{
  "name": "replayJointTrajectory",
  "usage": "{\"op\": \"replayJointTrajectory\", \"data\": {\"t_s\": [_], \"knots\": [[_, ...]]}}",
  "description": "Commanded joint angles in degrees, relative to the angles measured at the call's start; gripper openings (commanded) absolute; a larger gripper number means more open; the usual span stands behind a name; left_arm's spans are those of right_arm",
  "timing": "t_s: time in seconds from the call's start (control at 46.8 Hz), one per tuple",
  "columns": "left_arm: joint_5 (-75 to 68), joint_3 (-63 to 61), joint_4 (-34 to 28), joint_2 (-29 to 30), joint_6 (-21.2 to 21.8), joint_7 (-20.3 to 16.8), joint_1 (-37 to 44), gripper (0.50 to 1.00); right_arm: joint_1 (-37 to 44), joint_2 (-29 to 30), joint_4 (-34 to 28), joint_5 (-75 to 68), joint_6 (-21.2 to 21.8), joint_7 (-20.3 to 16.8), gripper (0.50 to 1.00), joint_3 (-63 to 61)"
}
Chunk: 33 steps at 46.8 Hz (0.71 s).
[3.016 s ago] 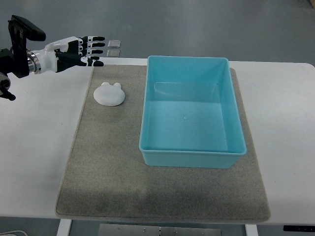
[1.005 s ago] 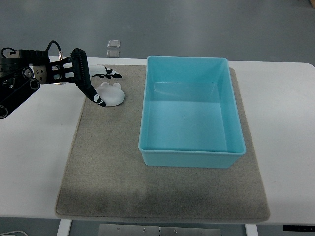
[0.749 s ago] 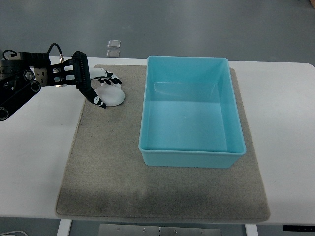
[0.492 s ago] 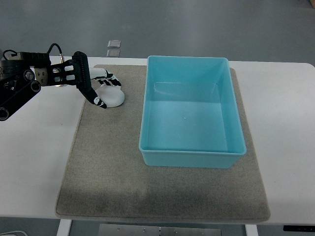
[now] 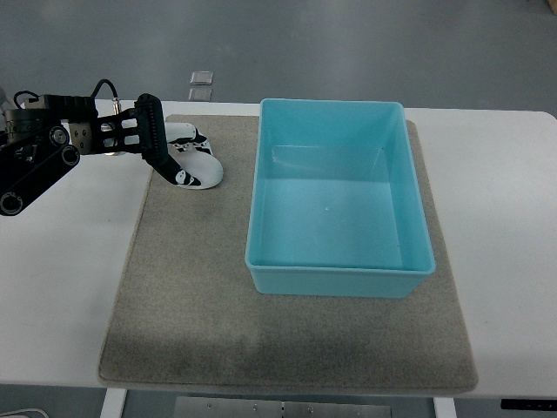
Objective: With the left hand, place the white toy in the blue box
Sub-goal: 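Close the left hand fingers around the white frog toy, then lift the toy with the left hand and carry it over the blue box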
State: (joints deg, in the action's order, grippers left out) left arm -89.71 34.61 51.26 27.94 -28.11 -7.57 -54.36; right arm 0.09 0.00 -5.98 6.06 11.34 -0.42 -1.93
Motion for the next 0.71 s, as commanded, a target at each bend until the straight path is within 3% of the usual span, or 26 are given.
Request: {"op": "replayJointTrajectory", "data": {"t_s": [0.0, 0.086, 0.171, 0.684], "knots": [[0.1, 0.1, 0.2, 0.0, 1.6, 0.0, -0.2, 0.559, 0.0, 0.0, 0.0, 0.0, 0.0, 0.0, 0.936, 0.0], [0.1, 0.1, 0.2, 0.1, 3.1, 0.0, -0.3, 0.555, 0.0, 0.0, 0.0, 0.0, 0.0, 0.0, 0.936, 0.0], [0.1, 0.1, 0.3, 0.3, 3.9, 0.0, -0.7, 0.500, 0.0, 0.0, 0.0, 0.0, 0.0, 0.0, 0.936, 0.0], [0.5, 0.8, 4.1, 4.4, 6.5, -1.2, -6.8, 0.500, 0.0, 0.0, 0.0, 0.0, 0.0, 0.0, 0.936, 0.0]]}}
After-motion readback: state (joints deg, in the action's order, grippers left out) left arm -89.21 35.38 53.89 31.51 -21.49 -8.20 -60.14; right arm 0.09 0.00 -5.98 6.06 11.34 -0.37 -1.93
